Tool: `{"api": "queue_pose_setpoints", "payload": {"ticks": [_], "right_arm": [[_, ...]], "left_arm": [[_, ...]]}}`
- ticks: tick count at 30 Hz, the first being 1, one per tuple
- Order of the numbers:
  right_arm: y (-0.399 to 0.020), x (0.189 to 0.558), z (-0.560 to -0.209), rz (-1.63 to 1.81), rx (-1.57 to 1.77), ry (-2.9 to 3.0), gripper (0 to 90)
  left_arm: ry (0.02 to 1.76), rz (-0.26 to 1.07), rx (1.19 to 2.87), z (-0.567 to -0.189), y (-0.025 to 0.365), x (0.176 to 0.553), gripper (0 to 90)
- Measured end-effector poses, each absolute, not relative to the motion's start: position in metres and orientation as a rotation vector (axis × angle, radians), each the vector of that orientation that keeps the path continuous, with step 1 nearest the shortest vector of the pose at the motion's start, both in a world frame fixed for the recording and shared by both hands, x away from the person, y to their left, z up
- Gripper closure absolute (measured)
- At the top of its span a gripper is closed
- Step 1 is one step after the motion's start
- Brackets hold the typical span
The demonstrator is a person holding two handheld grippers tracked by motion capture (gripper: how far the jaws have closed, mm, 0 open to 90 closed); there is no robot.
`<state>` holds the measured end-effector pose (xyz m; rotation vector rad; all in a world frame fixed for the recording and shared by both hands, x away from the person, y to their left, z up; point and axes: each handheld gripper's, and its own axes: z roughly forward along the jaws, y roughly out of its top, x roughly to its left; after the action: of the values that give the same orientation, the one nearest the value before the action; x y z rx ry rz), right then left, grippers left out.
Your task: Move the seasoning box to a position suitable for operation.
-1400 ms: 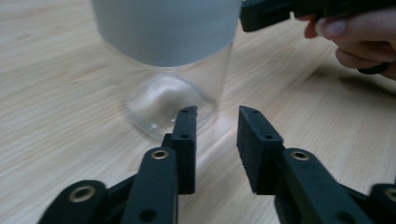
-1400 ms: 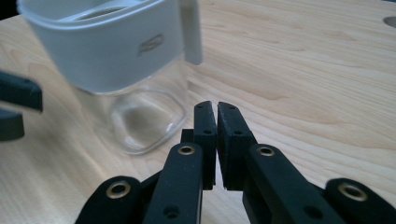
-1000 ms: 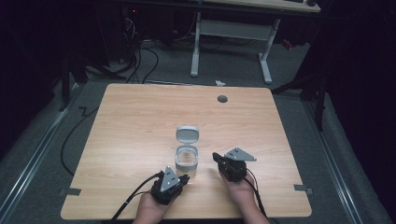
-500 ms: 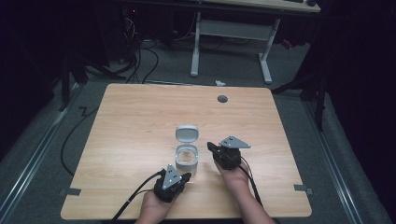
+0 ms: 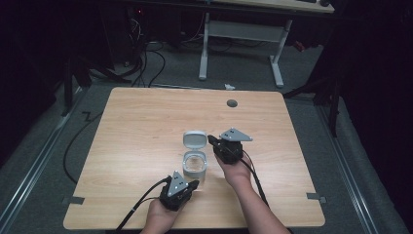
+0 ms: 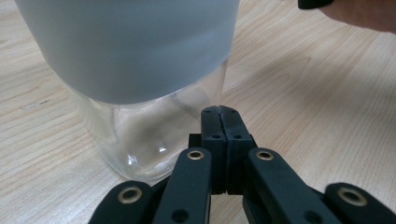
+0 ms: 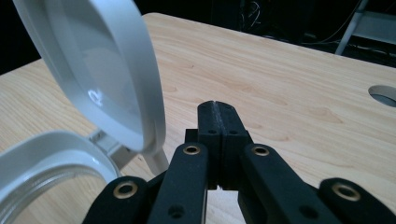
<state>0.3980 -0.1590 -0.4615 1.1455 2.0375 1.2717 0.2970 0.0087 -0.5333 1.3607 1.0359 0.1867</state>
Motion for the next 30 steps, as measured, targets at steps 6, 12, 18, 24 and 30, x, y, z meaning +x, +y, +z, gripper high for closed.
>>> {"api": "queue_pose_setpoints", "payload": {"ticks": [6, 12, 18, 24, 30], "right_arm": [[-0.155, 0.400, -0.458, 1.285, 1.134, 2.044, 90.0], [-0.151, 0.396, -0.453, 1.299, 1.105, 2.042, 90.0], [-0.150, 0.389, -0.451, 1.302, 1.087, 2.049, 90.0], [-0.151, 0.380, -0.449, 1.308, 1.058, 2.047, 90.0], [-0.152, 0.371, -0.446, 1.323, 1.041, 2.045, 90.0]], "left_arm": [[1.039, 0.182, 1.354, -0.533, 0.009, 0.297, 89.9], [1.037, 0.179, 1.343, -0.533, 0.010, 0.297, 89.9], [1.036, 0.176, 1.340, -0.532, 0.011, 0.297, 89.9], [1.036, 0.175, 1.339, -0.532, 0.011, 0.297, 89.9], [1.036, 0.174, 1.338, -0.532, 0.011, 0.297, 89.9]]}}
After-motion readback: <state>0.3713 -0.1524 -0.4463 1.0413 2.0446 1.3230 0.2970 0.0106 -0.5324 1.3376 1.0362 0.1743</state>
